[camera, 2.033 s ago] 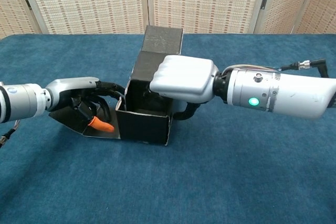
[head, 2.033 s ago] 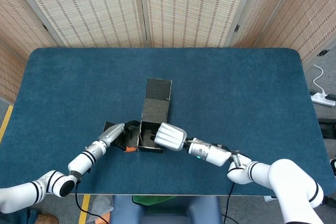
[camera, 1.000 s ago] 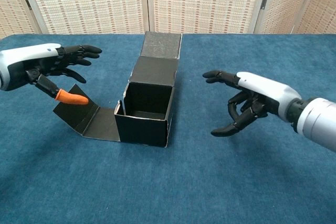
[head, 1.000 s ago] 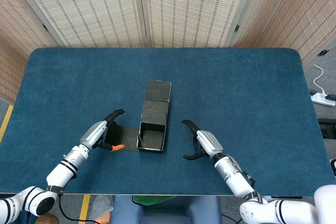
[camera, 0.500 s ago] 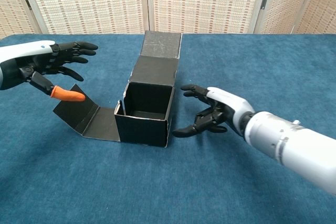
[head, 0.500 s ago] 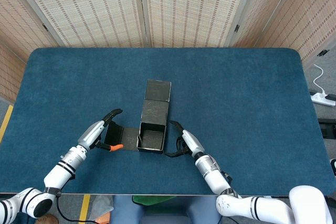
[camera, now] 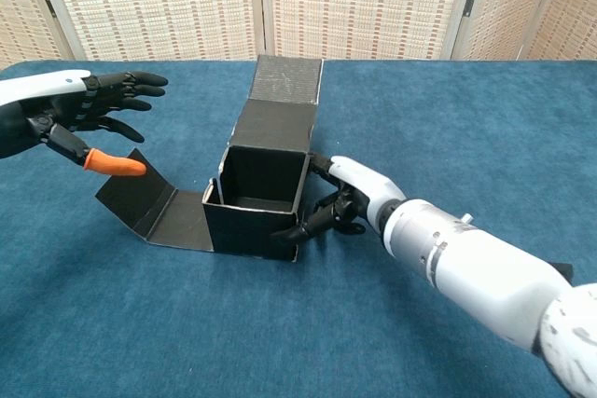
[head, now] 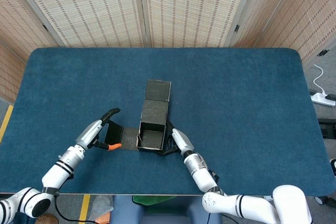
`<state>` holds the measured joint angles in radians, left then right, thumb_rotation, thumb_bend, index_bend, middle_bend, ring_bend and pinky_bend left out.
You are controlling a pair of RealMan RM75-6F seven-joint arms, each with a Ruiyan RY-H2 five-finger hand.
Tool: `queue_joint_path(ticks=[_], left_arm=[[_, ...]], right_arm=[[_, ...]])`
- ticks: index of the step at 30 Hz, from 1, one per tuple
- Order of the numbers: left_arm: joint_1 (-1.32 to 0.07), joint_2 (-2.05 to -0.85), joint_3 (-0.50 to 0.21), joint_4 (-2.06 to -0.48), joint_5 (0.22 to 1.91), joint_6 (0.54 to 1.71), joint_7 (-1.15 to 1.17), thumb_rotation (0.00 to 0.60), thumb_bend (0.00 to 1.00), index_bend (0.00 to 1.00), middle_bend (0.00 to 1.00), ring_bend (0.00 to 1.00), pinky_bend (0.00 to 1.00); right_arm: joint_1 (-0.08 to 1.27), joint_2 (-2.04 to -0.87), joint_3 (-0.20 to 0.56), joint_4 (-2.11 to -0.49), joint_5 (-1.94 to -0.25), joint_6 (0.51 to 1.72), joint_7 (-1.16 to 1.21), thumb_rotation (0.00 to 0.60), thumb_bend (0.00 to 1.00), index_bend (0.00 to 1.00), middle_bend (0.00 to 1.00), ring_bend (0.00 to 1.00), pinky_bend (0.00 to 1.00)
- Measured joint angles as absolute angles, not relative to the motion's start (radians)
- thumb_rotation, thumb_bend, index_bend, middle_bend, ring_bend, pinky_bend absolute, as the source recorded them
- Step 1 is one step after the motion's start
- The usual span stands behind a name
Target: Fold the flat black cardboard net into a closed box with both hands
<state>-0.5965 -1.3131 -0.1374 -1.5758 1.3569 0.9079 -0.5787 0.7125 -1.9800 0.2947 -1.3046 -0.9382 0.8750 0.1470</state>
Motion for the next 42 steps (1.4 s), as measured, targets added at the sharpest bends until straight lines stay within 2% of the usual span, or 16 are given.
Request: queue_joint_path(ticks=[9, 12, 14, 17, 19, 21, 23, 25, 27, 30, 36, 38, 42], left_arm=[[-0.593, -1.306, -0.132, -1.571, 1.369, 0.911, -0.599, 0.6, 0.2, 0.03, 0.0, 0.0, 0.21], [-0.592, -1.305, -0.13, -1.571, 1.372, 0.913, -0.603, 0.6, 0.2, 0.03, 0.0, 0.0, 0.21], [-0.589, -1.302, -0.128, -1.569, 1.373, 0.915, -0.609, 0.6, 0.2, 0.03, 0.01, 0.0, 0.21], [-0.583, -1.3, -0.129, -1.568, 1.376, 0.928, -0.617, 0.6, 0.2, 0.06, 0.03, 0.01, 0.27], [-0.575, -1.302, -0.132, -1.567, 1.38, 0.953, -0.614, 0.6, 0.2, 0.12, 0.1, 0.1, 0.38], [-0.566, -1.307, -0.136, -1.566, 1.386, 0.988, -0.604, 0.6, 0.21, 0.24, 0.23, 0.3, 0.56], [-0.553, -1.317, -0.141, -1.562, 1.396, 1.042, -0.586, 0.6, 0.21, 0.4, 0.4, 0.56, 0.74], [-0.539, -1.326, -0.143, -1.559, 1.418, 1.102, -0.568, 0.6, 0.21, 0.49, 0.52, 0.71, 0.81], [-0.531, -1.33, -0.141, -1.555, 1.451, 1.145, -0.561, 0.6, 0.21, 0.53, 0.59, 0.79, 0.85], [-0.527, -1.328, -0.123, -1.549, 1.531, 1.176, -0.576, 0.6, 0.22, 0.56, 0.61, 0.84, 0.87], [-0.56, -1.311, -0.034, -1.509, 1.741, 1.186, -0.633, 0.6, 0.22, 0.56, 0.59, 0.87, 0.87], [-0.584, -1.316, 0.003, -1.49, 1.784, 1.176, -0.64, 0.6, 0.23, 0.55, 0.58, 0.87, 0.87], [-0.614, -1.346, 0.027, -1.469, 1.798, 1.134, -0.62, 0.6, 0.23, 0.49, 0.54, 0.88, 0.87]], right_arm=[[0.729, -2.018, 0.32, -1.263, -0.934, 0.876, 0.118, 0.6, 0.0, 0.0, 0.03, 0.66, 1.0], [0.731, -2.031, 0.324, -1.248, -0.937, 0.874, 0.12, 0.6, 0.01, 0.01, 0.13, 0.68, 1.0], [0.737, -2.048, 0.333, -1.222, -0.938, 0.869, 0.131, 0.6, 0.04, 0.09, 0.23, 0.7, 1.0], [0.746, -2.081, 0.357, -1.169, -0.941, 0.861, 0.161, 0.6, 0.11, 0.32, 0.41, 0.73, 1.0], [0.753, -2.102, 0.383, -1.135, -0.942, 0.856, 0.189, 0.6, 0.16, 0.45, 0.53, 0.74, 1.0], [0.759, -2.114, 0.407, -1.115, -0.946, 0.855, 0.212, 0.6, 0.2, 0.51, 0.58, 0.75, 1.0], [0.763, -2.118, 0.433, -1.108, -0.951, 0.855, 0.239, 0.6, 0.21, 0.53, 0.6, 0.75, 1.0], [0.764, -2.114, 0.461, -1.116, -0.952, 0.851, 0.27, 0.6, 0.21, 0.53, 0.6, 0.75, 1.0], [0.764, -2.101, 0.484, -1.135, -0.953, 0.841, 0.301, 0.6, 0.22, 0.53, 0.6, 0.75, 1.0], [0.76, -2.065, 0.521, -1.185, -0.95, 0.813, 0.352, 0.6, 0.22, 0.53, 0.6, 0.75, 1.0], [0.739, -1.972, 0.57, -1.313, -0.937, 0.768, 0.427, 0.6, 0.22, 0.53, 0.6, 0.75, 1.0], [0.727, -1.94, 0.582, -1.362, -0.928, 0.757, 0.45, 0.6, 0.22, 0.53, 0.6, 0.75, 1.0], [0.698, -1.881, 0.595, -1.456, -0.912, 0.741, 0.487, 0.6, 0.22, 0.53, 0.6, 0.75, 1.0]])
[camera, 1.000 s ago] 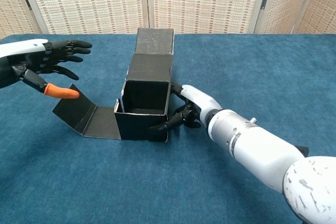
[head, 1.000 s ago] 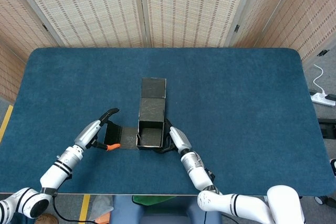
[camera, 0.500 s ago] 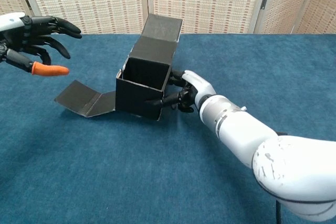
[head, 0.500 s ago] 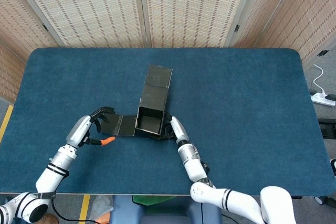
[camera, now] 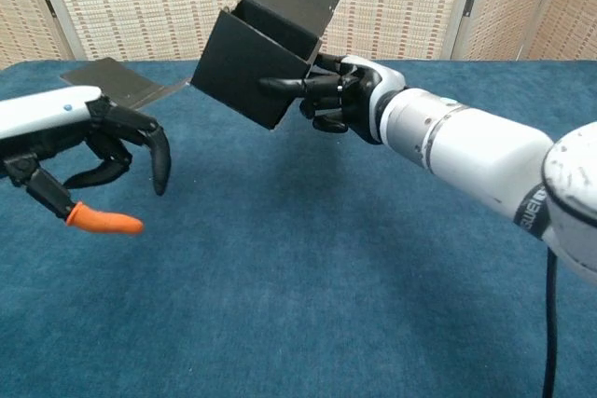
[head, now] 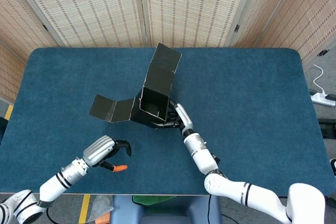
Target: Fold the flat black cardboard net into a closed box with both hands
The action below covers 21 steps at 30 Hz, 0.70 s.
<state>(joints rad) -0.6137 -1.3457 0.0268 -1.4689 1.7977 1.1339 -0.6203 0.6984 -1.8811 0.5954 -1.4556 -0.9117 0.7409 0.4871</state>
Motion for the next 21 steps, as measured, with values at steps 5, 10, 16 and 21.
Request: queue_joint_path(ticks=[5, 10, 16, 21], left_arm=[[-0.642, -1.405, 0.021, -1.426, 1.756, 1.072, -0.557, 0.6, 0.24, 0.42, 0.45, 0.88, 0.86], [-0.642, -1.465, -0.032, -1.358, 1.664, 1.075, -0.457, 0.6, 0.31, 0.39, 0.42, 0.88, 0.86], [-0.607, -1.494, -0.076, -1.313, 1.629, 1.2, -0.417, 0.6, 0.36, 0.39, 0.42, 0.88, 0.86], [-0.583, -1.499, -0.093, -1.293, 1.65, 1.32, -0.417, 0.6, 0.4, 0.39, 0.43, 0.88, 0.86]], right_arm=[[0.65, -1.81, 0.588, -1.567, -0.904, 0.725, 0.535, 0.6, 0.21, 0.53, 0.59, 0.75, 1.0], [0.602, -1.741, 0.548, -1.639, -0.926, 0.712, 0.567, 0.6, 0.21, 0.53, 0.59, 0.75, 1.0], [0.566, -1.691, 0.494, -1.663, -0.965, 0.701, 0.594, 0.6, 0.21, 0.53, 0.58, 0.75, 1.0], [0.556, -1.681, 0.468, -1.668, -0.995, 0.698, 0.615, 0.6, 0.21, 0.53, 0.57, 0.75, 1.0]])
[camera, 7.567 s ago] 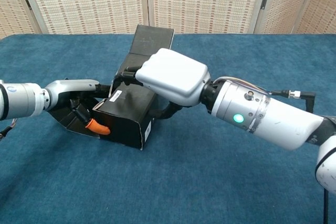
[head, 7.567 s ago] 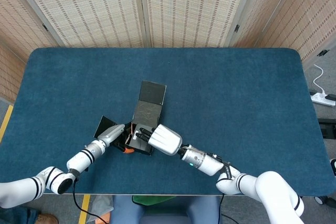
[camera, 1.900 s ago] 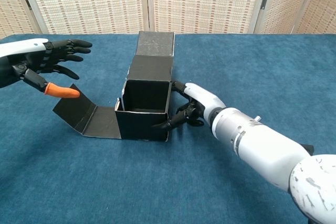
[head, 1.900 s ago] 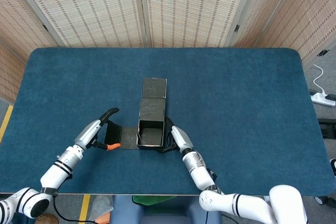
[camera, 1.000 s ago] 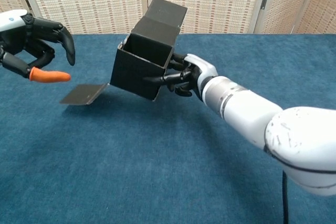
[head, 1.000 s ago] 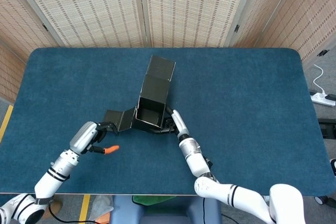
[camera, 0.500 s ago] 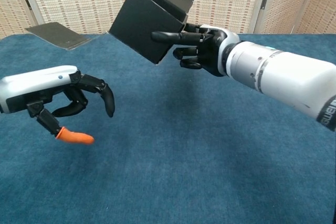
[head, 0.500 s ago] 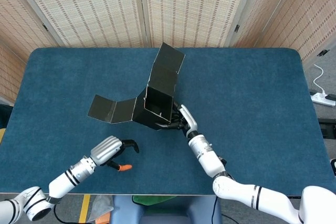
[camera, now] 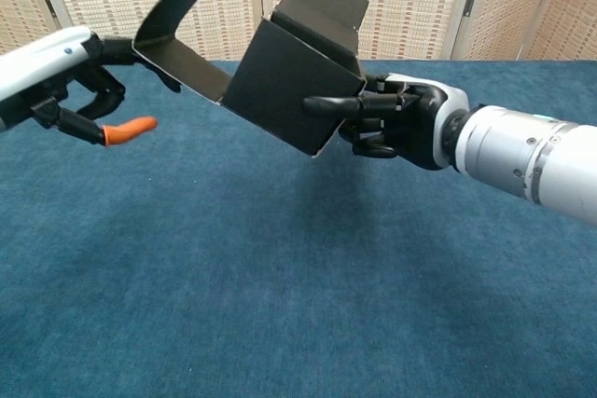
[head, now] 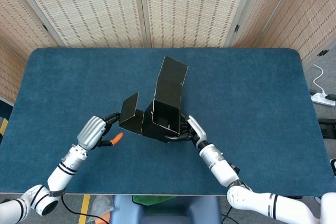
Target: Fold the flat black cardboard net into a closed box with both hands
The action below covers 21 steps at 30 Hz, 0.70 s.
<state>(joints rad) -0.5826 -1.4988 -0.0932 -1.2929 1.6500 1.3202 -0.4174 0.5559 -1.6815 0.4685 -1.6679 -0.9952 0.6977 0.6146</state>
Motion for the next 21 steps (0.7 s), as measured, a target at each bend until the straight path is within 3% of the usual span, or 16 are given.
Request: queue_joint_path(ticks=[21], left_arm=[[-0.649, -1.489, -0.103, -1.272, 1.783, 1.426, -0.374, 0.6, 0.41, 0.4, 0.43, 0.87, 0.86]], right_arm=[[0.584, -1.731, 0.378, -1.632, -1.103, 0.736, 0.611, 0.6, 0.21, 0.53, 0.56, 0.75, 1.0]])
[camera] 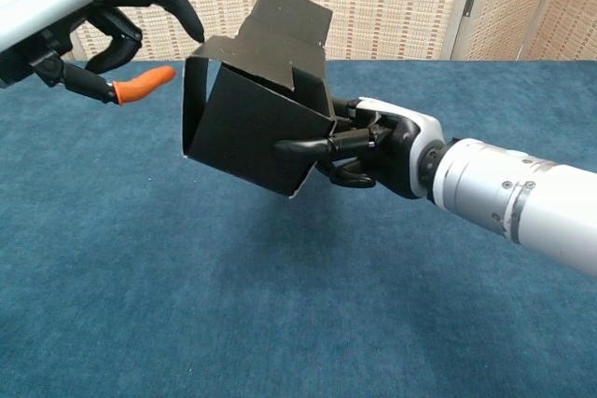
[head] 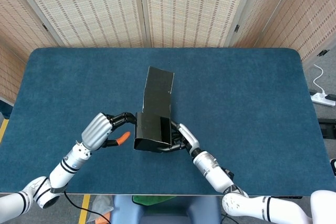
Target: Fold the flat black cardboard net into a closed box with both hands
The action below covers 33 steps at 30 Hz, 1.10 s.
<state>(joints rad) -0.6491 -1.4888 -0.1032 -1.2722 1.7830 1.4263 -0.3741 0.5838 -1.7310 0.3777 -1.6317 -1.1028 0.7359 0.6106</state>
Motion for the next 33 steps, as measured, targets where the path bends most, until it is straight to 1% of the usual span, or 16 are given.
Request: queue_joint_path(ticks=[3, 8, 20, 25, 33], left_arm=[[-0.663, -1.485, -0.096, -1.246, 1.809, 1.432, -0.346, 0.6, 0.42, 0.38, 0.4, 0.87, 0.86], [-0.684, -1.486, -0.078, -1.202, 1.844, 1.437, -0.311, 0.6, 0.42, 0.37, 0.39, 0.86, 0.86], [-0.731, -1.51, -0.016, -1.093, 1.906, 1.421, -0.268, 0.6, 0.41, 0.39, 0.39, 0.86, 0.85], [-0.741, -1.542, 0.008, -1.034, 1.918, 1.421, -0.28, 0.6, 0.41, 0.41, 0.41, 0.86, 0.85], [-0.754, -1.609, 0.041, -0.918, 1.929, 1.428, -0.306, 0.6, 0.41, 0.41, 0.42, 0.86, 0.85]], right_arm=[[0.593, -1.736, 0.369, -1.618, -1.106, 0.739, 0.594, 0.6, 0.21, 0.53, 0.56, 0.75, 1.0], [0.612, -1.75, 0.356, -1.592, -1.105, 0.743, 0.563, 0.6, 0.21, 0.53, 0.56, 0.75, 1.0], [0.648, -1.787, 0.328, -1.525, -1.122, 0.764, 0.491, 0.6, 0.21, 0.53, 0.56, 0.75, 1.0], [0.659, -1.815, 0.317, -1.48, -1.132, 0.771, 0.481, 0.6, 0.21, 0.53, 0.56, 0.75, 1.0], [0.676, -1.862, 0.308, -1.399, -1.145, 0.78, 0.472, 0.6, 0.21, 0.53, 0.56, 0.75, 1.0]])
